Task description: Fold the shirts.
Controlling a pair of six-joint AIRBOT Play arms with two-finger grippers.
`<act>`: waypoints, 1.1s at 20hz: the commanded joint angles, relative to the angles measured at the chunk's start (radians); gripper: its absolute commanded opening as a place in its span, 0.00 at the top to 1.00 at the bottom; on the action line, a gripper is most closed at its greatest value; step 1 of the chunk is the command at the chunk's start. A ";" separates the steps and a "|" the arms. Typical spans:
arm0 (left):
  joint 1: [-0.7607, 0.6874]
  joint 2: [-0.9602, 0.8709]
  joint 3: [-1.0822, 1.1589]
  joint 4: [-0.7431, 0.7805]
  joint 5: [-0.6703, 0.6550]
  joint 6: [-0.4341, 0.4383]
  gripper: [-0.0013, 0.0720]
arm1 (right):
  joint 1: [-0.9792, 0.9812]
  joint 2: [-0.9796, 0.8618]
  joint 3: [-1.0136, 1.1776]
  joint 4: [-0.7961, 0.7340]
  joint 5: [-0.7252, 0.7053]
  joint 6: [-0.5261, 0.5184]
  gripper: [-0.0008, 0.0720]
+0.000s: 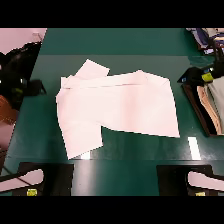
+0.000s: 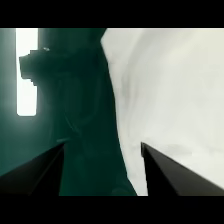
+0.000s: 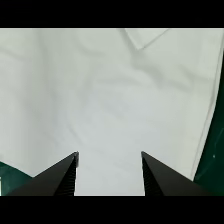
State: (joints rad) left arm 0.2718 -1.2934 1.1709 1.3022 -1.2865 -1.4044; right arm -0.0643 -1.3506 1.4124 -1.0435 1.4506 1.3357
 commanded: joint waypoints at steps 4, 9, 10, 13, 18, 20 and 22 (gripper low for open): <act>0.041 0.107 -0.461 -0.170 0.179 0.056 0.24 | -0.052 0.175 -0.269 0.135 -0.011 -0.040 0.38; 0.040 0.107 -0.535 -0.360 0.262 0.150 0.24 | -0.052 0.261 -0.348 0.134 -0.029 -0.040 0.38; 0.040 0.107 -0.543 -0.381 0.263 0.160 0.24 | -0.052 0.276 -0.356 0.133 -0.033 -0.040 0.38; 0.040 0.106 -0.553 -0.385 0.230 0.160 0.26 | -0.065 0.305 -0.356 0.126 -0.033 -0.040 0.38; 0.040 0.106 -0.552 -0.397 0.172 0.209 0.95 | -0.208 0.309 -0.357 0.045 0.048 -0.037 0.38; 0.040 0.118 -0.550 -0.396 0.172 0.209 0.95 | -0.264 0.310 -0.362 -0.093 0.072 -0.019 0.38; 0.040 0.151 -0.547 -0.393 0.180 0.209 0.95 | -0.327 0.311 -0.425 -0.142 0.074 -0.008 0.37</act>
State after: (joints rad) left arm 0.3111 -1.1694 0.6212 0.9218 -1.1019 -1.2053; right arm -0.3122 -1.0424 1.0325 -1.0714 1.4952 1.3079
